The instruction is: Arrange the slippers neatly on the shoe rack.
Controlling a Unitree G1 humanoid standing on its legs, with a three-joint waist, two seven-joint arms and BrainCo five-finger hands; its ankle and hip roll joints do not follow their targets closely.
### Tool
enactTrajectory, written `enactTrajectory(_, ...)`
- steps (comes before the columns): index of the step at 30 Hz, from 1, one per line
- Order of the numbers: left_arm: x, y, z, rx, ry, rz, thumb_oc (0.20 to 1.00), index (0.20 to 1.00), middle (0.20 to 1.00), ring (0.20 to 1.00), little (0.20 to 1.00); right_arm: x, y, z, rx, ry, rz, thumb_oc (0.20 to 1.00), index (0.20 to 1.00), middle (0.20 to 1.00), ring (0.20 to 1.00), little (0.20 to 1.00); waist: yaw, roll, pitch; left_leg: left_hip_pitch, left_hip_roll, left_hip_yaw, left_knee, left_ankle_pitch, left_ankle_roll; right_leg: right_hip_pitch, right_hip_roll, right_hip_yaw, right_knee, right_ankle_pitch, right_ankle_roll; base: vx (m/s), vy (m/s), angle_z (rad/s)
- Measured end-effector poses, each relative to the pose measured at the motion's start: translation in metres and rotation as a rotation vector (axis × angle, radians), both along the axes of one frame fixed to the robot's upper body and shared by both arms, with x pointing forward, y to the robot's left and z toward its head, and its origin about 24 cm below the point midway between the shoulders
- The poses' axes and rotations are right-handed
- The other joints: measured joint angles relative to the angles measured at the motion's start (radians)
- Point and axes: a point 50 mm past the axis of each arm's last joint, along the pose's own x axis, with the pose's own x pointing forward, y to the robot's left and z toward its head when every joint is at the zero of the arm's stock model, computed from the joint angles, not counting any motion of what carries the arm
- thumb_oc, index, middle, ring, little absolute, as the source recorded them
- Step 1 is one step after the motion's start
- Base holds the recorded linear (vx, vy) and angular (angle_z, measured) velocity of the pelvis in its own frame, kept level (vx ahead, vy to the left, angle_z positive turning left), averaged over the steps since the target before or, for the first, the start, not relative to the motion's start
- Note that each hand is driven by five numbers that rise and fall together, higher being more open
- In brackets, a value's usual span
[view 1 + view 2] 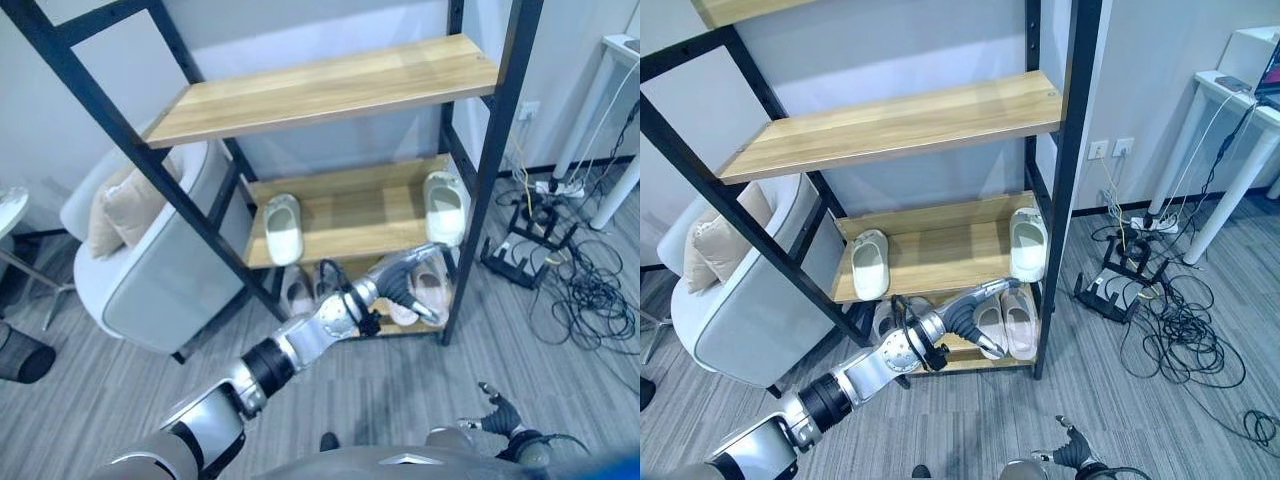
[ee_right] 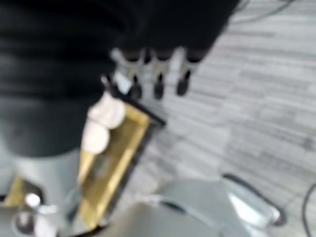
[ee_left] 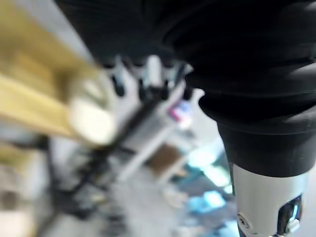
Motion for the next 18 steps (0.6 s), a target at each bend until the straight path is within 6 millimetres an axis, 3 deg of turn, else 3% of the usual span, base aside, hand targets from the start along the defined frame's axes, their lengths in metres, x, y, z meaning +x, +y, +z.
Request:
enactTrajectory(2,0.021,0.018,0.006,0.133,-0.117,0.066,1.0,1.0,1.0,1.0,1.0,0.006,-0.006,0.007,-0.009,-0.042,-0.009,1.0,1.0,1.0,1.0,1.0,0.005,0.007,0.016,-0.005,-0.001,0.019,0.0,-0.005,0.006,-0.015,0.002,0.016,-0.007,0.011,0.002,-0.01,0.038,-0.34)
enactTrajectory(4,0.041,0.034,0.027,0.126,-0.216,0.184,1.0,1.0,1.0,1.0,1.0,0.012,-0.012,0.013,-0.026,-0.066,-0.005,1.0,1.0,1.0,1.0,1.0,0.006,0.007,0.034,-0.029,-0.004,0.032,0.004,-0.006,0.008,-0.041,-0.002,0.023,-0.01,0.021,0.012,-0.01,0.04,-0.2)
enactTrajectory(5,0.047,0.036,0.037,0.146,-0.28,0.196,1.0,1.0,1.0,1.0,1.0,0.003,-0.014,0.01,-0.03,-0.045,-0.013,1.0,1.0,1.0,1.0,1.0,0.0,-0.004,0.047,-0.036,-0.008,0.032,0.005,-0.004,0.01,-0.049,-0.003,0.025,-0.01,0.023,0.013,-0.03,0.044,0.03)
enactTrajectory(9,0.071,0.053,0.08,0.254,-0.497,0.254,1.0,1.0,1.0,1.0,1.0,0.003,-0.017,0.011,-0.038,-0.046,-0.015,1.0,1.0,1.0,1.0,1.0,0.004,-0.013,0.084,-0.091,-0.012,0.032,0.006,0.004,0.018,-0.102,-0.006,0.026,-0.012,0.039,0.009,-0.03,0.023,-0.01)
enactTrajectory(12,0.08,0.061,0.089,0.272,-0.545,0.323,1.0,1.0,1.0,1.0,1.0,0.005,-0.014,0.011,-0.039,-0.045,0.008,1.0,1.0,1.0,1.0,1.0,0.001,-0.016,0.096,-0.12,-0.014,0.033,0.008,0.01,0.021,-0.12,-0.003,0.026,-0.027,0.062,0.002,-0.03,0.015,-0.02)
enactTrajectory(18,0.103,0.089,0.108,0.375,-0.632,0.499,1.0,1.0,1.0,1.0,1.0,0.036,-0.005,0.024,-0.043,-0.168,0.031,1.0,1.0,1.0,1.0,1.0,0.006,-0.023,0.106,-0.18,-0.019,0.036,0.003,0.012,0.025,-0.174,-0.001,0.041,-0.081,0.098,0.022,-0.02,0.034,-0.07)
